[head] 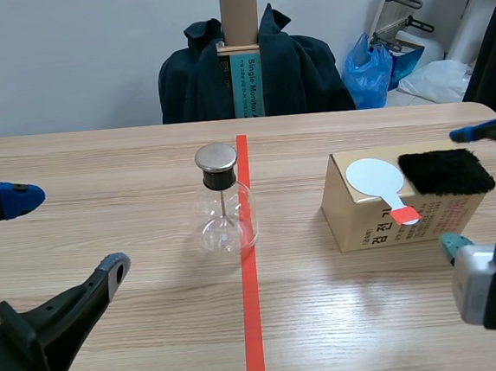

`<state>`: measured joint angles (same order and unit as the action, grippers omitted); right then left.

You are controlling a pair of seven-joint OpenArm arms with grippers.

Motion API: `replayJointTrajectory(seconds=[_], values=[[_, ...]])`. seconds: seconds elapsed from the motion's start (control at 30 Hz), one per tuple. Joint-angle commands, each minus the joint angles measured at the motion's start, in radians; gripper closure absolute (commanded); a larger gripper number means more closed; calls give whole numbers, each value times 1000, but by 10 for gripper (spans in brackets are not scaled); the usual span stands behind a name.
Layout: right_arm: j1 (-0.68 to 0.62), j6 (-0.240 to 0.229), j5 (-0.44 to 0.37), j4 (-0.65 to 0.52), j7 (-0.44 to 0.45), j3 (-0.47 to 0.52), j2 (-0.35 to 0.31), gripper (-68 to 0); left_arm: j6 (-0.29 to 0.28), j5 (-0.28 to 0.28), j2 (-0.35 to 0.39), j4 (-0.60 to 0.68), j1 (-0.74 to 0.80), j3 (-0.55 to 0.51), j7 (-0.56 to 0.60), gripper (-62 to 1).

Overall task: Do the electroscope experiment.
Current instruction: 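Pick up the white charging plate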

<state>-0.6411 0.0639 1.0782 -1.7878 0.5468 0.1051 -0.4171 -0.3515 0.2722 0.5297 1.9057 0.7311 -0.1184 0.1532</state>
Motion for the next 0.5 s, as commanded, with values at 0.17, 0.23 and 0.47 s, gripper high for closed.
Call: replayJointTrajectory(seconds=[0.17,0.23,0.47], values=[[118,186,44,208,-46,-105,-1,-679,-2,11,3,21,0,-5,13,-623],[160,245,45,267,-63,-142,-1,-679,-2,11,3,21,0,-5,13,-623],[291,351,68,423,-183,-286,0,-679,-2,11,3,21,0,-5,13,-623]])
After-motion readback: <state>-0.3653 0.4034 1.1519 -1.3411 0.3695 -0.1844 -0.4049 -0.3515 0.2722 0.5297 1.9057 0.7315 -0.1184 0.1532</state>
